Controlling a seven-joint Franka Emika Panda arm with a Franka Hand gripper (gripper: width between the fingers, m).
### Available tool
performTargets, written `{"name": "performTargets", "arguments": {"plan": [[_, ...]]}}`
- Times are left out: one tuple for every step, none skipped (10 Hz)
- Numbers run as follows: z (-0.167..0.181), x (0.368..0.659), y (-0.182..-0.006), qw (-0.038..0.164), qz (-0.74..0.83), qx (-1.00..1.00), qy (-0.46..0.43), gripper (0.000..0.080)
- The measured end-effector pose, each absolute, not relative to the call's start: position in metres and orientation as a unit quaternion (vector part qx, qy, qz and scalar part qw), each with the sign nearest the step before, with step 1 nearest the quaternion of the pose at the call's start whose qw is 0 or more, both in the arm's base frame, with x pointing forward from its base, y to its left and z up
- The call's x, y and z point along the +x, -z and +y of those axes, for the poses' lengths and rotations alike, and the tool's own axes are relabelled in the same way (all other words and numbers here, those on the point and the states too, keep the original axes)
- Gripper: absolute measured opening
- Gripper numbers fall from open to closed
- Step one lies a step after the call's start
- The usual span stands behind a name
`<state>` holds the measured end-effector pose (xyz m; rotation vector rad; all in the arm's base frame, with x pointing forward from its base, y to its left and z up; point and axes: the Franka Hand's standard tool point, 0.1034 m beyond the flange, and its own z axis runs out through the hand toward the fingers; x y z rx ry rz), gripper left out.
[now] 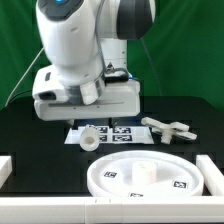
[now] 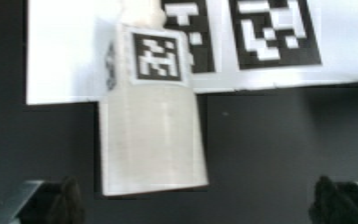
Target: Assemble round table
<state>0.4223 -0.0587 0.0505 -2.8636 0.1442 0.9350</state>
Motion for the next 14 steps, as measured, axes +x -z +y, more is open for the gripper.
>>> {"name": "performTargets", "arguments": {"plan": [[-0.061,0.422,-0.054,0.070,0.048,-0.929,-0.359,0.0649],[-0.059,0.423,-0.052,0.077,0.043,-0.915,-0.395,0.0649],[-0.057,0.422,-0.047,0.082,0.037,-0.903,-0.420,0.0649],[-0.056,0.422,-0.047,0.084,0.035,-0.896,-0.435,0.0649],[-0.056,0.421,-0.046,0.086,0.034,-0.893,-0.441,0.0649],[-0.057,0.420,-0.044,0.086,0.030,-0.892,-0.443,0.0649],[-0.063,0.414,-0.040,0.085,0.030,-0.888,-0.452,0.0649],[-0.062,0.409,-0.037,0.078,0.046,-0.877,-0.471,0.0649],[-0.061,0.408,-0.031,0.077,0.050,-0.874,-0.478,0.0649],[-0.063,0.409,-0.029,0.089,0.056,-0.874,-0.474,0.0649],[-0.063,0.409,-0.029,0.088,0.056,-0.874,-0.474,0.0649],[-0.061,0.409,-0.029,0.088,0.053,-0.874,-0.474,0.0649],[-0.062,0.408,-0.028,0.090,0.050,-0.874,-0.475,0.0649],[-0.066,0.404,-0.022,0.090,0.051,-0.871,-0.481,0.0649]]}}
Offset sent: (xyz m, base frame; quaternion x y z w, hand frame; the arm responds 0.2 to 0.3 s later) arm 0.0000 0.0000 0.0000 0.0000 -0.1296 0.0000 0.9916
